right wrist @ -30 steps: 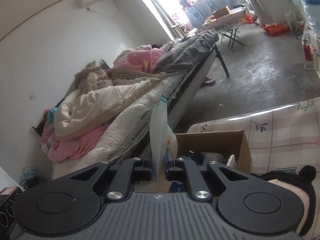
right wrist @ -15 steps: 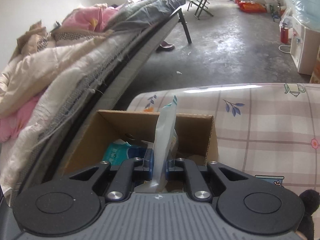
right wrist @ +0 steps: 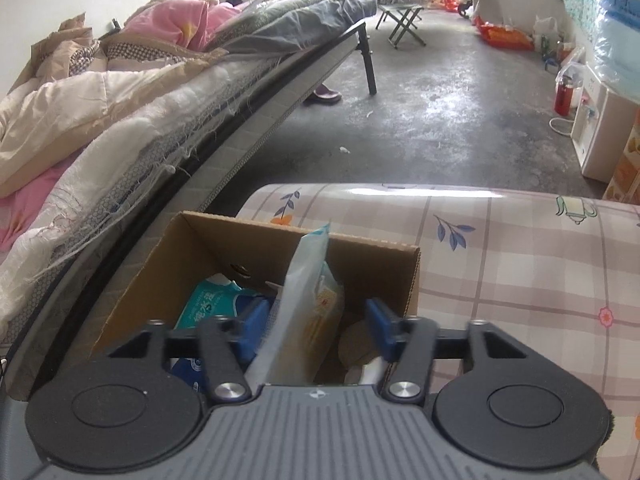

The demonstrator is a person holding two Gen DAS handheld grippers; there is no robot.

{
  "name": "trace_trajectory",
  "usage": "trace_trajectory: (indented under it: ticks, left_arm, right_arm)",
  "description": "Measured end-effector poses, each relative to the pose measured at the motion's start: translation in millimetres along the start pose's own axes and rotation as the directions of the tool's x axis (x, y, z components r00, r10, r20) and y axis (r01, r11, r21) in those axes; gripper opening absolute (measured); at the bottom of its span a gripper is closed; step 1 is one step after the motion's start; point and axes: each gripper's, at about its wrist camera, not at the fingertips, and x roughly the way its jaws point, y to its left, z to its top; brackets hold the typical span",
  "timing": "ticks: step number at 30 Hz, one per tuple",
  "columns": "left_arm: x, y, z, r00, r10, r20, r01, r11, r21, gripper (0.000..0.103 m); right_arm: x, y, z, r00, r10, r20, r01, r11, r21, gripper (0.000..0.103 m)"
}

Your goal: Organize soft objects

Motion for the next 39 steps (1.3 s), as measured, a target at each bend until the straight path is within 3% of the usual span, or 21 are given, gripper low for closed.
trace_trajectory:
  ticks: [1, 4, 12, 19, 25, 30, 36, 39]
  left_arm:
    - [-1.8, 0.4, 0.5, 1.000, 0.013, 0.000, -0.013, 1.000, -0.007, 0.031]
    - [-11.7, 2.4, -0.5, 0.998, 0.036, 0.044, -0.035, 0.999, -0.035, 0.055]
    - [-57.7, -10.7, -9.2, 0.988, 0.069, 0.135, -0.067, 0.998, -0.020, 0.077]
    - [-129.4, -32.0, -39.9, 0.961, 0.092, 0.261, -0.099, 0.995, 0.014, 0.094]
    - [-194.2, -50.8, -83.5, 0.919, 0.117, 0.375, -0.139, 0.990, 0.034, 0.102]
    - [-238.0, -69.9, -122.7, 0.870, 0.167, 0.463, -0.201, 0.979, 0.025, 0.103]
    - [-258.1, -86.4, -160.3, 0.851, 0.215, 0.479, -0.258, 0.966, 0.024, 0.103]
    - [-254.8, -92.1, -176.3, 0.841, 0.245, 0.483, -0.284, 0.959, 0.008, 0.103]
  right_arm:
    - [-2.8, -0.9, 0.0, 1.000, 0.012, 0.009, -0.012, 1.000, 0.000, 0.062]
    - [-13.7, -4.6, -0.3, 0.998, 0.046, 0.033, -0.047, 0.999, 0.016, 0.062]
    - [-74.3, -20.8, -13.7, 0.981, 0.132, 0.145, -0.143, 0.987, 0.074, 0.069]
    - [-165.8, -39.2, -49.4, 0.935, 0.201, 0.293, -0.232, 0.970, 0.077, 0.100]
    - [-248.7, -39.4, -96.5, 0.893, 0.214, 0.395, -0.239, 0.971, 0.016, 0.103]
    - [-305.2, -26.9, -139.7, 0.871, 0.220, 0.439, -0.224, 0.974, -0.044, 0.103]
    - [-359.0, -16.7, -196.6, 0.853, 0.190, 0.486, -0.169, 0.982, -0.087, 0.103]
    - [-368.1, -16.0, -223.8, 0.865, 0.116, 0.488, -0.097, 0.993, -0.065, 0.103]
